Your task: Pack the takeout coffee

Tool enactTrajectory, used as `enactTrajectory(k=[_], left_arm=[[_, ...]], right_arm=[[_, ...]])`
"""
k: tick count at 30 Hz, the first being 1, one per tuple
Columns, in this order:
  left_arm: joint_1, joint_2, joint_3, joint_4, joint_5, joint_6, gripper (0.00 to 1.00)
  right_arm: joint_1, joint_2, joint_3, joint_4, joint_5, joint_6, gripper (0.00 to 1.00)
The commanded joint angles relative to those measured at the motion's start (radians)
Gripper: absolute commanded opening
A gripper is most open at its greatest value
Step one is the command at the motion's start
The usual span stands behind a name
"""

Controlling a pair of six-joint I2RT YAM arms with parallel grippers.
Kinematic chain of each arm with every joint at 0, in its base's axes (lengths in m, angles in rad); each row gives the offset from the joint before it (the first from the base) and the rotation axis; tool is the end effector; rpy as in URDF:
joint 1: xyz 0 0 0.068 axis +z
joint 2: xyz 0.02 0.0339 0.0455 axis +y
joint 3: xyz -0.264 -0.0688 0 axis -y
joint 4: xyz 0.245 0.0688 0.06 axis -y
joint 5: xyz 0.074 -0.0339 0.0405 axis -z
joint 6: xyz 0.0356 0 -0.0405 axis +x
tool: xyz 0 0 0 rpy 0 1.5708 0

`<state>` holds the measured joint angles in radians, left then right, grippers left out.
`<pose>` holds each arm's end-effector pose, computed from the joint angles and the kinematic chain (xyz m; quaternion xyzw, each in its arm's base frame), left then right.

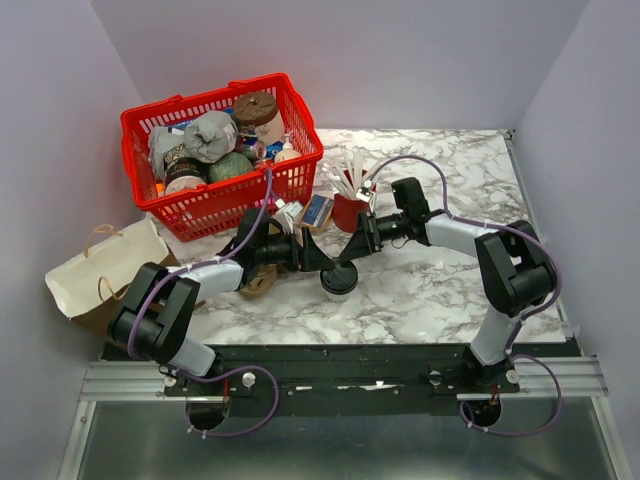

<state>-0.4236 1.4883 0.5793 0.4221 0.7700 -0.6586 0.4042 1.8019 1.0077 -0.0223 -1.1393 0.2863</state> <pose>0.2488 -0.1394 0.1736 0.0993 0.8112 -0.5220 0.2440 0.3145 0.1697 0.1730 -0.2444 0.7698 0.5768 0.1221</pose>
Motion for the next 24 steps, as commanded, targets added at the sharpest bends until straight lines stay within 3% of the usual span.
enactTrajectory(k=[1,24], left_arm=[[-0.014,0.053,-0.027,-0.120,-0.083,0.074,0.83],[-0.014,0.113,-0.047,-0.109,-0.107,0.091,0.84]], right_arm=[[-0.010,0.071,-0.075,-0.071,0.137,0.209,0.92],[-0.018,0.166,-0.241,-0.073,0.250,0.255,0.78]])
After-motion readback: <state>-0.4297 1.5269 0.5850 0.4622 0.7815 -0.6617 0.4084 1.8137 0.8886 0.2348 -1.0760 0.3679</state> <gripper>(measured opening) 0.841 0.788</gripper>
